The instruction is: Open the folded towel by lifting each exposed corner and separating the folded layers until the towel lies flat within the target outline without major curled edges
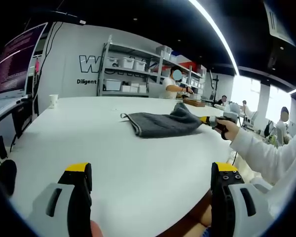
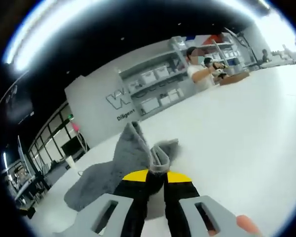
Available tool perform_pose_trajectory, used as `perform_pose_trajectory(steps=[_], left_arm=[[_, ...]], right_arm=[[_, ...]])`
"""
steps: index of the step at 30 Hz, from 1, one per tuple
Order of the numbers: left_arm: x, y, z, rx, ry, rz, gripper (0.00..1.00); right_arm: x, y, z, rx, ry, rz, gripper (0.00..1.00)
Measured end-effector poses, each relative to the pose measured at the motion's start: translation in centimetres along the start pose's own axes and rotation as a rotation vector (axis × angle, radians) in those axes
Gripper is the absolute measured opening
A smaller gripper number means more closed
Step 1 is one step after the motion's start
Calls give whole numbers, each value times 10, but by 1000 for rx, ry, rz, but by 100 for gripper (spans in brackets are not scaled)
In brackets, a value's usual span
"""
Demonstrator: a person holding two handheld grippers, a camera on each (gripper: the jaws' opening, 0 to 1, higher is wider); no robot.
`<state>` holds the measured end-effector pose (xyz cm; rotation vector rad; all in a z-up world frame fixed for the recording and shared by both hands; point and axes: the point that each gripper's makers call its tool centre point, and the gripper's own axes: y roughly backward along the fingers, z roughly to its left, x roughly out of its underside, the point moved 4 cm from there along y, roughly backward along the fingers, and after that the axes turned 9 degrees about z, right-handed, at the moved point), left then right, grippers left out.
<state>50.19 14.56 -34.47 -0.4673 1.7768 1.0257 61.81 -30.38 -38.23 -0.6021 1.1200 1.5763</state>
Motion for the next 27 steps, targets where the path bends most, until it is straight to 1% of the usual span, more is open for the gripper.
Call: perform_pose_trajectory(steps=[3, 6, 8, 10, 11, 13, 14, 16, 17, 18, 19, 21, 22, 25, 26, 27], left_arm=[[0, 0, -1, 3, 0, 0, 100], [0, 0, -1, 3, 2, -1, 100], [0, 0, 0, 2, 2, 2, 100], [0, 0, -1, 2, 0, 2, 100], [1, 0, -1, 2, 0, 2, 100], [0, 0, 0, 1, -1, 2, 100], [0, 0, 0, 0, -2, 2, 100], [1, 0, 0, -1, -2, 5, 100], [1, -1, 0, -1, -2, 6, 100], [1, -1, 0, -1, -3, 7, 100], [1, -1, -1, 0, -3, 8, 100], [1, -1, -3, 2, -8, 8, 100], [1, -1, -3, 3, -10, 9, 100], [1, -2, -4, 3, -15, 12, 100], [2, -2, -4, 0, -15, 15, 100], [2, -2, -3, -2, -17, 17, 100]], right_arm=[[9, 2, -4, 5, 20, 48, 9], [11, 5, -9, 3, 34, 69, 12], [12, 9, -13, 21, 48, 80, 20], [8, 14, -19, 46, 98, 90, 30], [2, 16, -22, 46, 136, 86, 36], [-5, 24, -18, 28, 228, 70, 46], [-8, 29, -16, 23, 284, 67, 52], [-12, 39, -10, 19, 426, 77, 63], [-14, 46, -7, 22, 534, 92, 70], [-14, 51, -4, 16, 607, 105, 73], [-12, 56, -2, 4, 663, 123, 74], [-8, 66, 4, -46, 722, 148, 76], [-7, 68, 5, -55, 726, 152, 77], [-1, 78, 10, -94, 771, 180, 86], [7, 87, 11, -121, 808, 224, 89], [9, 89, 10, -119, 832, 235, 90]])
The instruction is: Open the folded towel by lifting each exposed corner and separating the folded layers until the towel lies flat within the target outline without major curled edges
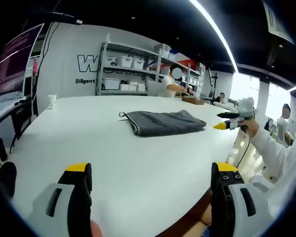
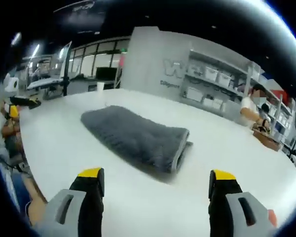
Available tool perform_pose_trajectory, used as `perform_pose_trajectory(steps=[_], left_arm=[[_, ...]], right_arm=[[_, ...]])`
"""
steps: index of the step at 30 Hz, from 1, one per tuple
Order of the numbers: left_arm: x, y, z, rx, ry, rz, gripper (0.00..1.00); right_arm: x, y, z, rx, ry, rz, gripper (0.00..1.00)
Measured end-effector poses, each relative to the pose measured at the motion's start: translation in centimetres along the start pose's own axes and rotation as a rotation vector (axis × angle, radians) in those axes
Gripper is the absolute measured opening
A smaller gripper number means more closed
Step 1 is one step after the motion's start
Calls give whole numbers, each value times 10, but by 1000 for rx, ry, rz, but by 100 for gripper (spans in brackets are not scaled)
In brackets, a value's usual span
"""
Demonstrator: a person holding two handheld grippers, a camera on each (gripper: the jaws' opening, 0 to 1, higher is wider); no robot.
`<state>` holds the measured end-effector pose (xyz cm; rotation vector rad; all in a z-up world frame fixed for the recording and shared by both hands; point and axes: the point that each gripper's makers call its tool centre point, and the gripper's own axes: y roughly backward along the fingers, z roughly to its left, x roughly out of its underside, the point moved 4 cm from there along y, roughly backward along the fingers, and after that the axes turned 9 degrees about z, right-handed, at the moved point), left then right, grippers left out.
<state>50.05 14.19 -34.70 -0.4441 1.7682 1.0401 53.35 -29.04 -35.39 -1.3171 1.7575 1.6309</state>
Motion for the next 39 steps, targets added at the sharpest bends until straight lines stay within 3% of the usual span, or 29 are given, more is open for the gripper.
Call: perform_pose_trajectory(steps=[2, 7, 13, 18, 24, 33, 36, 39], left_arm=[[0, 0, 1, -5, -1, 4, 100], [0, 0, 1, -5, -5, 4, 100], [0, -1, 0, -4, -6, 7, 100], [1, 0, -1, 2, -6, 7, 100], [0, 4, 0, -1, -1, 0, 100], [-2, 6, -1, -2, -1, -11, 100], [-1, 5, -1, 3, -1, -8, 100], [-1, 4, -1, 5, -1, -8, 100]], right_arm=[[7, 4, 5, -24, 70, 39, 90], [17, 8, 15, -106, 111, 101, 99], [16, 8, 16, -148, 123, 97, 99], [12, -8, 10, -203, 74, 77, 99], [17, -44, 0, -265, 54, 100, 94], [10, -66, 3, -286, 89, 45, 69], [7, -68, 2, -248, 139, 30, 53], [6, -64, 0, -197, 240, 22, 27]])
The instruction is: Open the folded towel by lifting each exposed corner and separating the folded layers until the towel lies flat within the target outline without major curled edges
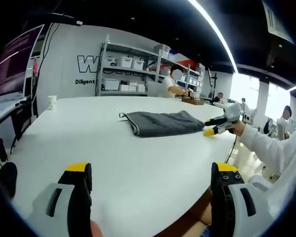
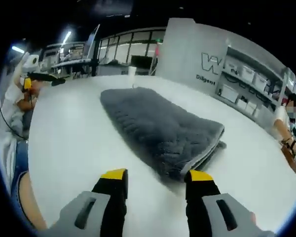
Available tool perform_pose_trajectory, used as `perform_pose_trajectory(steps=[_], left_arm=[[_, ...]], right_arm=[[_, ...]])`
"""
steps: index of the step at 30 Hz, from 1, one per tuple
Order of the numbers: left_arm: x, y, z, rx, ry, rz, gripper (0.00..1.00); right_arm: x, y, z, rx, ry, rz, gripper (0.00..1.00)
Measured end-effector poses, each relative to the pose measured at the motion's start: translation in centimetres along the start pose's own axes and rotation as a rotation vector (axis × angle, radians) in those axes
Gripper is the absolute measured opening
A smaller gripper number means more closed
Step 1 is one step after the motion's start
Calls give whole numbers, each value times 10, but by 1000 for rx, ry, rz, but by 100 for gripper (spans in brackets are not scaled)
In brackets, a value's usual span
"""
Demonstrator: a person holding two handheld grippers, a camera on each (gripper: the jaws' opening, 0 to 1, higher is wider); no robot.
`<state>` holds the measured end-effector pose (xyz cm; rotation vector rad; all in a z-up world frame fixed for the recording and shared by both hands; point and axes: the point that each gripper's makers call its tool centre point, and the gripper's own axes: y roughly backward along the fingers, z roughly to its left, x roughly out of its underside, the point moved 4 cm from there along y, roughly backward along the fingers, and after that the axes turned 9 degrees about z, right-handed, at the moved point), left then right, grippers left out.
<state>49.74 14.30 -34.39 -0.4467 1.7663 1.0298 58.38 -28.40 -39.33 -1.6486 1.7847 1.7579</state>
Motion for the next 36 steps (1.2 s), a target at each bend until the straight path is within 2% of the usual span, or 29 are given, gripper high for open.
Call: perform_pose_trajectory(steps=[2, 4, 6, 9, 15, 21, 24, 26, 27, 31, 36], left_arm=[[0, 0, 0, 2, 0, -2, 100], [-1, -1, 0, 4, 0, -2, 100], [0, -2, -1, 5, 0, 0, 100], [1, -3, -2, 10, 0, 4, 100], [2, -6, -2, 12, 2, 10, 100], [3, -8, -3, 14, -1, 18, 100], [3, -9, -4, 17, -3, 21, 100], [3, -8, -4, 15, -4, 20, 100], [3, -8, -4, 14, -4, 20, 100], [2, -6, -5, 10, -7, 18, 100], [1, -5, -6, 5, -11, 19, 100]], right_arm=[[-3, 4, 4, -4, 11, -25, 10], [-11, 10, 12, -43, -25, -99, 1], [-14, 12, 19, -66, -73, -109, 0], [-19, 14, 38, -101, -74, -116, 0], [-42, 11, 92, -210, -86, -148, 0], [-74, -2, 150, -294, -41, -155, 0], [-92, -11, 173, -304, -41, -155, 0], [-103, -18, 186, -299, -169, -135, 0], [-108, -22, 193, -299, -189, -137, 0], [-125, -33, 216, -260, -128, -138, 0], [-139, -42, 236, -261, -94, -145, 0]])
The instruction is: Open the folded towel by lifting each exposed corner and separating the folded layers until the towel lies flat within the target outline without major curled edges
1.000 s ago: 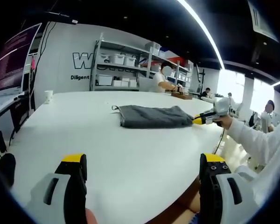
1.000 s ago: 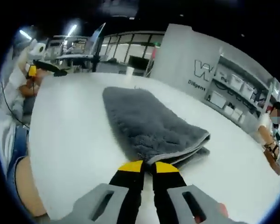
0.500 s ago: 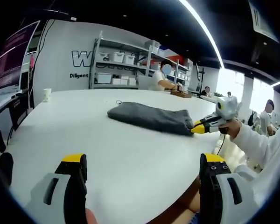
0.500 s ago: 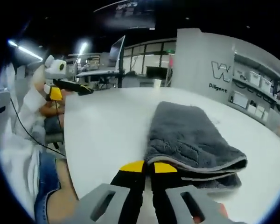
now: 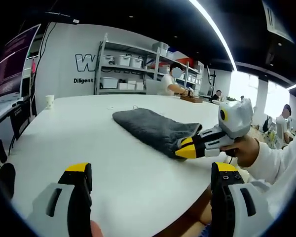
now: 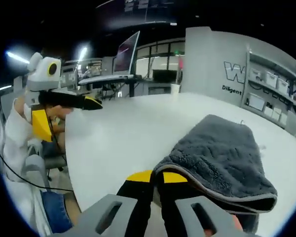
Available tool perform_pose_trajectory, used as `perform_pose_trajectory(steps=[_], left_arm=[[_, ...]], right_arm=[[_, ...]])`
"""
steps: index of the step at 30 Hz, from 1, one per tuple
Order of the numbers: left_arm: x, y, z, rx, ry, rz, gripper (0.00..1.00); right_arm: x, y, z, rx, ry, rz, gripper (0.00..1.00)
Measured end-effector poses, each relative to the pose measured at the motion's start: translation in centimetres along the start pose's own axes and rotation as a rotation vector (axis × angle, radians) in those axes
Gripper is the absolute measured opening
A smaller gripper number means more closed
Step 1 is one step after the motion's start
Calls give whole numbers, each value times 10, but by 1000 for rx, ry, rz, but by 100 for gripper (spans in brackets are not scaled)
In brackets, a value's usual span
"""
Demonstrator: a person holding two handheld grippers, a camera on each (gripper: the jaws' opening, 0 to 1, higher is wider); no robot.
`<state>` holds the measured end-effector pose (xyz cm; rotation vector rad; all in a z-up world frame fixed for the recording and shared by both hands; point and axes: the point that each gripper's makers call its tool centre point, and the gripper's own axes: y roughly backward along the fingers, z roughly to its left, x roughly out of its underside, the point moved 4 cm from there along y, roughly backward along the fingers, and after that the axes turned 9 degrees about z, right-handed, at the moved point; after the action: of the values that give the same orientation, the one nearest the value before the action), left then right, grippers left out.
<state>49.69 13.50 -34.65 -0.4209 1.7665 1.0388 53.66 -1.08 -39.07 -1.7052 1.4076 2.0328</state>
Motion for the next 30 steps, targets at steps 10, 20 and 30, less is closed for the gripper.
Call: perform_pose_trajectory(steps=[10, 20, 30], left_arm=[[-2, 1, -4, -7, -9, -1, 100], [0, -8, -12, 8, -21, 21, 100], [-4, -19, -31, 9, -65, 53, 100]], right_arm=[[16, 33, 6, -44, 79, 153, 32], [1, 129, -37, 124, 97, 34, 68], [29, 170, -74, 219, -26, 78, 97]])
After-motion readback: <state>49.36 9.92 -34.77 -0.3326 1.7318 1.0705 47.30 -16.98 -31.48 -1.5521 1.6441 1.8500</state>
